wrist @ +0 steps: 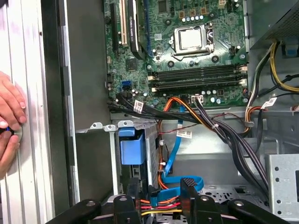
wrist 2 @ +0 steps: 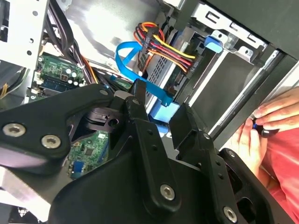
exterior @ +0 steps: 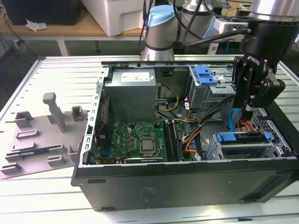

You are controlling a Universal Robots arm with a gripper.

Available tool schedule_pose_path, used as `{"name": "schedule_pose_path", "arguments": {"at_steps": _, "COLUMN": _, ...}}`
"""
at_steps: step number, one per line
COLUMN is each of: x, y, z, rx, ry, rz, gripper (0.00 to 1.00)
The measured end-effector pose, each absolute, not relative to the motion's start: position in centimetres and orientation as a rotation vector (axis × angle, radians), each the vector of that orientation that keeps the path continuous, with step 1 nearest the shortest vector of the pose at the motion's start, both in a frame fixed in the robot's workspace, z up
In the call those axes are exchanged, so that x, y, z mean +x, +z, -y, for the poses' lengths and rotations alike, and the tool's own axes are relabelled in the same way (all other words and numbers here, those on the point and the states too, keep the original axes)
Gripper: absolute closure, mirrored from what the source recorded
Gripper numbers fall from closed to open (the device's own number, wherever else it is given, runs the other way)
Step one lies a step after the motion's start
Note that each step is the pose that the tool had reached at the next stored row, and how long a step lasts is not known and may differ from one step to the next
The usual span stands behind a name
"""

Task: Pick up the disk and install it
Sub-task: 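Insert the first disk wire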

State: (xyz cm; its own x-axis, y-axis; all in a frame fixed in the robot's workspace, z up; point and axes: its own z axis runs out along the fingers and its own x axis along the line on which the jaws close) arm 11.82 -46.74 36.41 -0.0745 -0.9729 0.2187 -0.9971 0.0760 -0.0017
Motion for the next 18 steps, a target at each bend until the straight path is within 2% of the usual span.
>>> {"name": "schedule_pose_path", "arguments": {"at_steps": 18, "x": 12.12, "y": 36.21, "z": 46.48, "rx": 2.022, "ry": 0.243, "rz": 2.164, "gripper": 0.52}}
